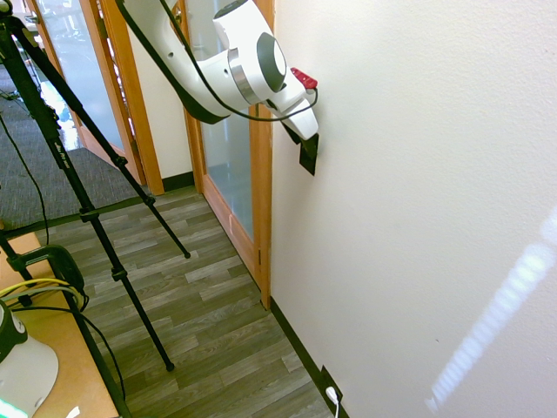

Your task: Turn off the light

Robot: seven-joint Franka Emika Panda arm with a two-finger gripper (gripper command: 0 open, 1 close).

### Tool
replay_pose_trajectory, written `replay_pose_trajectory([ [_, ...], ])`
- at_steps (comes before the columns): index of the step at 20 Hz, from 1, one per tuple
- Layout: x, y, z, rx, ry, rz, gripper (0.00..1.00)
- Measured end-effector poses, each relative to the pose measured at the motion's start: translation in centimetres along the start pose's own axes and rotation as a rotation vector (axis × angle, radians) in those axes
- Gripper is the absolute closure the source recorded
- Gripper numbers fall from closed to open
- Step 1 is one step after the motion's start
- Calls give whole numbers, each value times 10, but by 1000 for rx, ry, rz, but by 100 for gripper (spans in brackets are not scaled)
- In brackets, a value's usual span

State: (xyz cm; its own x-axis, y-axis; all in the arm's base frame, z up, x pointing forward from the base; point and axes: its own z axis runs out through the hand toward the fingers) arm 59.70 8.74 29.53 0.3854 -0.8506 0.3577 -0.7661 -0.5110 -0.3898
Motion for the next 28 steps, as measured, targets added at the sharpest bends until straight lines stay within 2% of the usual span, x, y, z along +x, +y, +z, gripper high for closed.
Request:
replay_pose_trajectory([
  [8, 10, 6, 0, -10, -8, 52, 100],
  [16, 5, 1, -1, -4, -15, 54, 100],
  [22, -4, -1, 14, -59, -10, 34, 100],
  [23, -5, -1, 17, -60, -13, 31, 0],
  [28, -2, 3, 17, -44, -30, 9, 0],
])
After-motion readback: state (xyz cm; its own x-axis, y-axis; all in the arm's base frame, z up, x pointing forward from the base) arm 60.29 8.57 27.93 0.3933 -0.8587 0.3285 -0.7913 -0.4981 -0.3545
